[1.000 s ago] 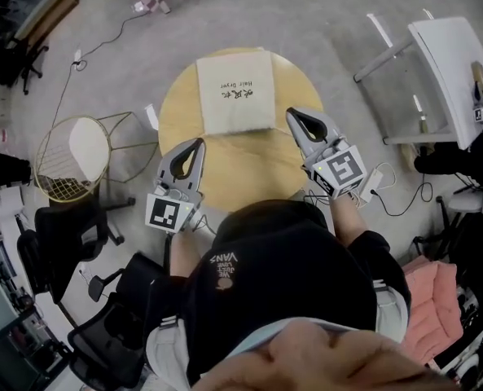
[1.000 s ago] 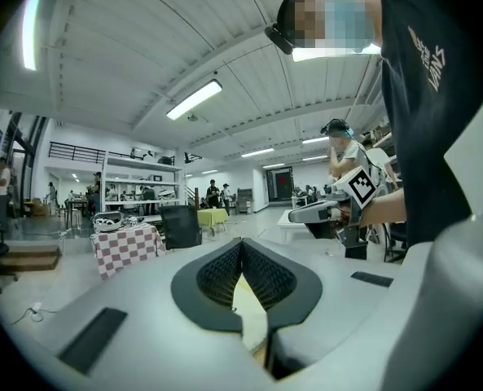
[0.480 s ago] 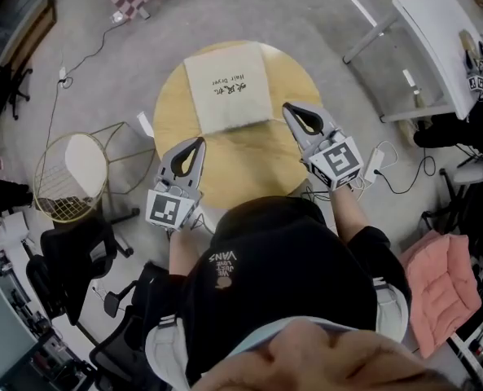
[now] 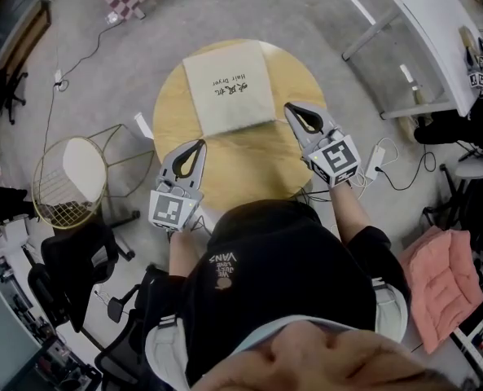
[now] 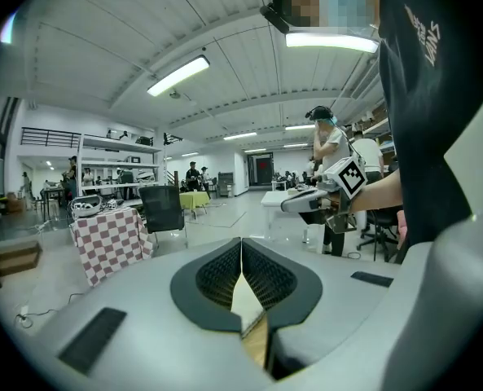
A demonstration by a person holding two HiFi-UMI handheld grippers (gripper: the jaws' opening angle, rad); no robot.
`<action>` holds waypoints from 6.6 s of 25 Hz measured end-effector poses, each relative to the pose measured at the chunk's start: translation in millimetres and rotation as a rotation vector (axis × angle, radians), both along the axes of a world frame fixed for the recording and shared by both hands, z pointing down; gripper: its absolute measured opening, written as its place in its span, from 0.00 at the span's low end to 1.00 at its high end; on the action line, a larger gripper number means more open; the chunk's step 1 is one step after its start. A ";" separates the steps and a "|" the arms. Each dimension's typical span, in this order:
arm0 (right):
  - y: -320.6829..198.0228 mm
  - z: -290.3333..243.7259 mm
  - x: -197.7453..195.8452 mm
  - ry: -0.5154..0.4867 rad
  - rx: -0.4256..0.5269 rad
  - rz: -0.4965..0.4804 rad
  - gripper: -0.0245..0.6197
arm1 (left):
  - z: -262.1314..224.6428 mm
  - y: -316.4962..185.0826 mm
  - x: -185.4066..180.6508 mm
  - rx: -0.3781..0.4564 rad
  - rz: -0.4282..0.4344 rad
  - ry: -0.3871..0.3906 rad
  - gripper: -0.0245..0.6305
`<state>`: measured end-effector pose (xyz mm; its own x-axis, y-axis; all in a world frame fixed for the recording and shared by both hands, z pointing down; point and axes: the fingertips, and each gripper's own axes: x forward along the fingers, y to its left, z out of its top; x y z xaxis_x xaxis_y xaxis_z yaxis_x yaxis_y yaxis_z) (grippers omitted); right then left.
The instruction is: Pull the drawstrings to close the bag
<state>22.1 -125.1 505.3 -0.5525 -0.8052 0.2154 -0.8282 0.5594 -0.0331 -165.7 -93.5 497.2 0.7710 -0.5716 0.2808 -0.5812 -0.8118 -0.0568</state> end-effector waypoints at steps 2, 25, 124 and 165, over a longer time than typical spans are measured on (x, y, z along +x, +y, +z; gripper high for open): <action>-2.6 7.7 0.0 0.003 -0.007 0.002 0.04 | 4.7 -3.4 -1.3 -0.008 -0.005 0.002 0.04; -1.8 131.4 2.2 0.141 -0.228 -0.096 0.04 | 63.7 -31.5 -21.1 -0.049 -0.067 0.017 0.04; 7.1 216.1 -6.4 0.286 -0.414 -0.278 0.05 | 241.8 -31.3 -50.3 -0.391 0.121 -0.389 0.08; -29.2 140.3 27.8 -0.049 -0.492 0.103 0.04 | 152.0 -58.9 -41.7 -0.466 -0.355 -0.097 0.06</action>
<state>49.9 -154.3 645.6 -0.4943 -0.6656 0.5591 -0.8693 0.3829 -0.3126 -207.3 -152.4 649.3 0.5134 -0.5896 0.6235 -0.8319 -0.5204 0.1928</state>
